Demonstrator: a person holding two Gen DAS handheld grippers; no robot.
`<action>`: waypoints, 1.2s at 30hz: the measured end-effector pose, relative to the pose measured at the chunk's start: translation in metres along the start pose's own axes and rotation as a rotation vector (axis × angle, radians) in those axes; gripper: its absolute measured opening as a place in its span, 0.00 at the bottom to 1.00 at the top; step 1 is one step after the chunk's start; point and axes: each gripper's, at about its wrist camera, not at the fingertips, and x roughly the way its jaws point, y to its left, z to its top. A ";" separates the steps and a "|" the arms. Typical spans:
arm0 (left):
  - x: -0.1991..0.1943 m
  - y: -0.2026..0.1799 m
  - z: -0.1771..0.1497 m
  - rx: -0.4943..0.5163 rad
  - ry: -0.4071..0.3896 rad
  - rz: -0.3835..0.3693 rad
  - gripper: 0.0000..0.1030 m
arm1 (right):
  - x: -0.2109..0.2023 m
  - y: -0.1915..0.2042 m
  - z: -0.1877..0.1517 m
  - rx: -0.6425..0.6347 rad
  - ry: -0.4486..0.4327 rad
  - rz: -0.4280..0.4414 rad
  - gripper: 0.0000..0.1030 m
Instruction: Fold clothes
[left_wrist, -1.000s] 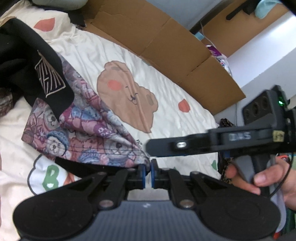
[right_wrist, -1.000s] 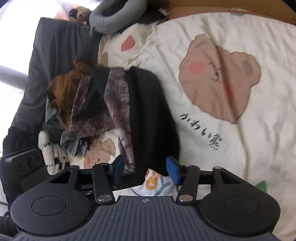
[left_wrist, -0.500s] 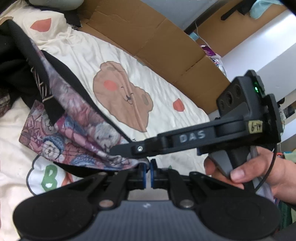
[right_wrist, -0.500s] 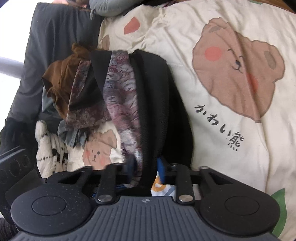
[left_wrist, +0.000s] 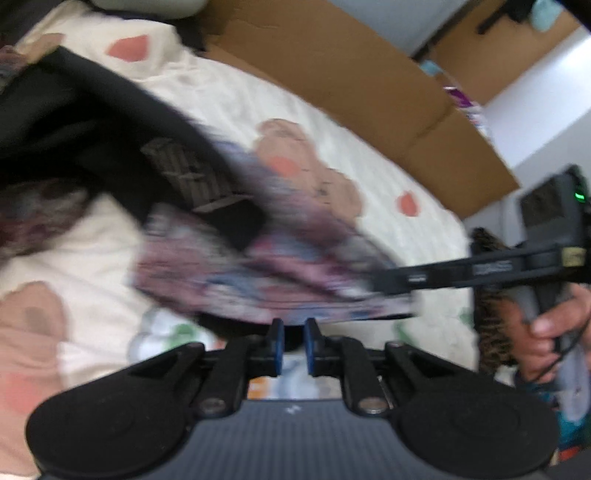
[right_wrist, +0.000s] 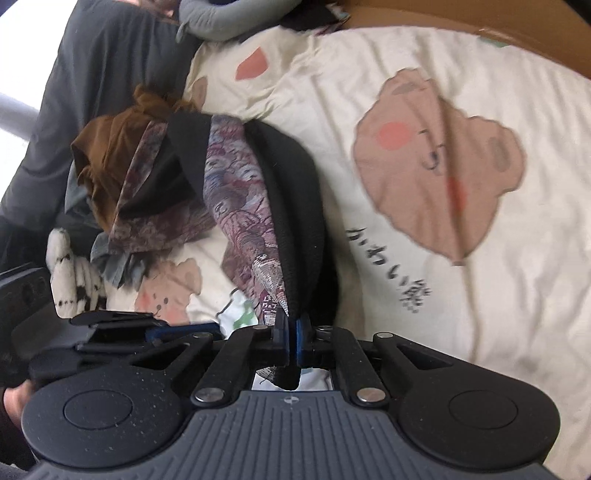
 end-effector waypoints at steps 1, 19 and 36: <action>-0.002 0.006 0.001 0.004 -0.001 0.034 0.15 | -0.004 -0.003 0.000 0.004 -0.008 -0.008 0.01; -0.073 0.087 0.035 0.053 -0.126 0.437 0.65 | -0.087 -0.056 -0.022 0.057 -0.127 -0.197 0.00; -0.048 0.111 0.099 0.225 -0.107 0.558 0.67 | -0.147 -0.118 -0.079 0.241 -0.220 -0.387 0.00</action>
